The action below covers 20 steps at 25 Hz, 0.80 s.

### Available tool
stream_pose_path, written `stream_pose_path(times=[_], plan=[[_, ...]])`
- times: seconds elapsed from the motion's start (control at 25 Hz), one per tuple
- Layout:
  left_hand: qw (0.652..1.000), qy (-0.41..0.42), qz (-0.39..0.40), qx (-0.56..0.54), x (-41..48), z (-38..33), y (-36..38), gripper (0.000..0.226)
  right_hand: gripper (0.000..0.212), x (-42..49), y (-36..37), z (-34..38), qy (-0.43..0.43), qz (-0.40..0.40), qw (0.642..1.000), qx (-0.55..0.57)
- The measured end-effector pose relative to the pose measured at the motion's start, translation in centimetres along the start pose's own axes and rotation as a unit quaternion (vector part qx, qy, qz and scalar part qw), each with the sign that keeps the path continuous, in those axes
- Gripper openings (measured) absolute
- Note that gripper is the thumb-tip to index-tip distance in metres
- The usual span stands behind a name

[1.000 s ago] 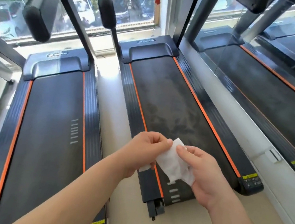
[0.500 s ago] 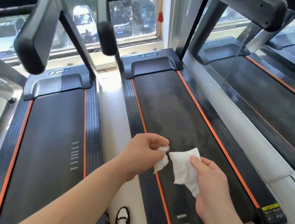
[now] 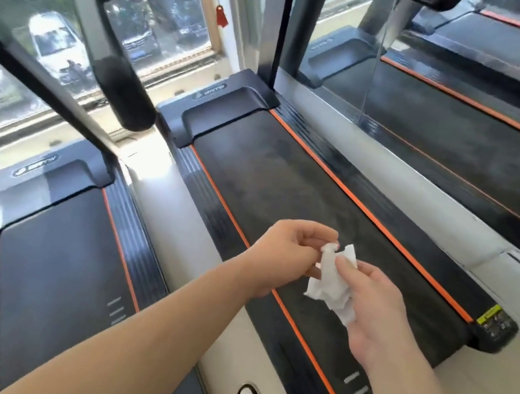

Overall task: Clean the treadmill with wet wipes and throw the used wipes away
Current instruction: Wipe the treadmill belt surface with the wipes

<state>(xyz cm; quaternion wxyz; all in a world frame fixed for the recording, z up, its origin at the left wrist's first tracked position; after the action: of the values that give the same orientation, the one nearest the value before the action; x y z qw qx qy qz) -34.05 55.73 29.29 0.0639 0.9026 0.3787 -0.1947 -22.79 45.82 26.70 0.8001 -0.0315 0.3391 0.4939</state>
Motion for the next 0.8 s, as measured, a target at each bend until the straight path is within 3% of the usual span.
stream_pose_path(times=[0.24,0.44,0.8], plan=[[1.000,0.001,-0.005,0.017,3.6,-0.3,0.2,0.029,0.015,2.0,-1.5,1.5,-0.008,0.003,0.998,-0.058],[0.995,-0.078,0.053,0.019,8.1,2.1,1.2,0.017,0.012,5.9,-3.1,1.2,-0.002,-0.033,0.998,-0.057],[0.988,-0.116,0.103,0.004,24.2,9.9,-5.5,0.018,0.009,22.4,-2.7,-4.5,0.035,-0.108,0.993,-0.004]])
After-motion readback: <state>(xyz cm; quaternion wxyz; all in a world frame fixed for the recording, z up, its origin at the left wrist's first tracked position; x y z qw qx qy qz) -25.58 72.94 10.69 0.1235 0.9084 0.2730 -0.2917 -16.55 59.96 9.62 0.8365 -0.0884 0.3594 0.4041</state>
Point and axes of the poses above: each hand's wrist, its own x-axis towards the middle knuckle, its own y-axis out of the palm, z = x × y, the point moved 6 cm from there along x, towards the middle knuckle, and after that the axes turned 9 degrees about z, right-handed, at the moved point
